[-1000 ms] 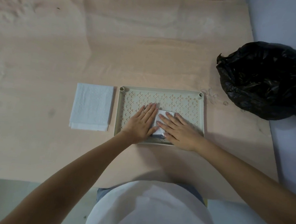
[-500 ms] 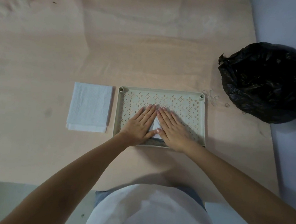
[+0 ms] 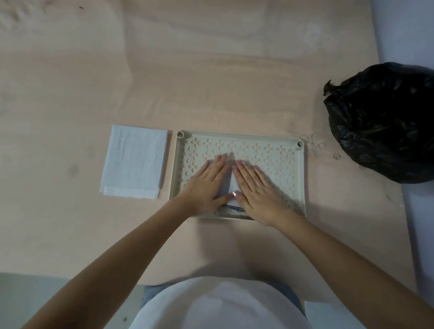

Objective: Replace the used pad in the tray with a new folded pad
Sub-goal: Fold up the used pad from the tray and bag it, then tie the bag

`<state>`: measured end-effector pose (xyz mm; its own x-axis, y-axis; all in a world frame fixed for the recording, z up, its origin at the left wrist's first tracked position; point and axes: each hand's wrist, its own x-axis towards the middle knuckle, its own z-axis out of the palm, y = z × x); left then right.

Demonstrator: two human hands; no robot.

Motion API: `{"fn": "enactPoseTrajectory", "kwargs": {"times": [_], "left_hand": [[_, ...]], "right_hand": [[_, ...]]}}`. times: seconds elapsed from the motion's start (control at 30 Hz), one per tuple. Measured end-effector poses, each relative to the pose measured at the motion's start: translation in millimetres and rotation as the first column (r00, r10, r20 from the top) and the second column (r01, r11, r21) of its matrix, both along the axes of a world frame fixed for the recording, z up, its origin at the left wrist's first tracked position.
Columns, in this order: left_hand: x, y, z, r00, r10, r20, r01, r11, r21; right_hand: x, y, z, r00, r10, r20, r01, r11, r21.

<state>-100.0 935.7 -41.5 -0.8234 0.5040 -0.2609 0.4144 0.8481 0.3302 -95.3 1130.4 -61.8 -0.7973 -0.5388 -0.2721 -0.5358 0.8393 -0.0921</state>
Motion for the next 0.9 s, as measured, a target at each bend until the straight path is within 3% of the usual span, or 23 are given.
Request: {"fn": "enactPoseTrajectory", "kwargs": {"times": [0.1, 0.17, 0.37, 0.43, 0.47, 0.53, 0.6, 0.63, 0.73, 0.8, 0.9], "left_hand": [[8, -1, 10, 0.931, 0.366, -0.001, -0.361, 0.918, 0.165], [12, 2, 15, 0.862, 0.504, 0.050, -0.506, 0.855, 0.117], [8, 18, 13, 0.663, 0.642, 0.385, -0.705, 0.708, 0.036], [4, 20, 14, 0.588, 0.641, 0.493, -0.748, 0.663, 0.031], [1, 20, 16, 0.547, 0.624, 0.558, -0.771, 0.635, 0.046], [-3, 17, 19, 0.481, 0.572, 0.665, -0.819, 0.564, 0.107], [-4, 12, 23, 0.405, 0.518, 0.754, -0.883, 0.434, 0.177], [-3, 9, 24, 0.354, 0.480, 0.803, -0.916, 0.351, 0.195], [0, 3, 29, 0.284, 0.366, 0.886, -0.955, 0.188, 0.229], [1, 2, 32, 0.302, 0.293, 0.907, -0.952, 0.146, 0.270], [-1, 4, 36, 0.343, 0.199, 0.918, -0.938, 0.118, 0.325]], "right_hand": [[1, 0, 0, 1.000, 0.000, -0.002, 0.000, 1.000, 0.004], [0, 0, -1, 1.000, -0.006, 0.005, 0.006, 1.000, -0.012], [0, 1, 0, 0.998, -0.032, 0.050, 0.037, 0.993, -0.114], [6, 4, 4, 0.993, -0.059, 0.098, 0.084, 0.959, -0.270], [10, 4, 9, 0.977, -0.137, 0.160, 0.192, 0.895, -0.404], [19, 3, 18, 0.878, -0.391, 0.275, 0.468, 0.590, -0.658], [27, 4, 24, 0.719, -0.591, 0.367, 0.600, 0.261, -0.756], [30, 5, 26, 0.665, -0.622, 0.413, 0.637, 0.184, -0.749], [36, 3, 34, 0.582, -0.569, 0.581, 0.764, 0.141, -0.629], [33, -2, 43, 0.482, -0.537, 0.692, 0.848, 0.086, -0.524], [26, -8, 57, 0.322, -0.410, 0.853, 0.918, -0.083, -0.387]]}}
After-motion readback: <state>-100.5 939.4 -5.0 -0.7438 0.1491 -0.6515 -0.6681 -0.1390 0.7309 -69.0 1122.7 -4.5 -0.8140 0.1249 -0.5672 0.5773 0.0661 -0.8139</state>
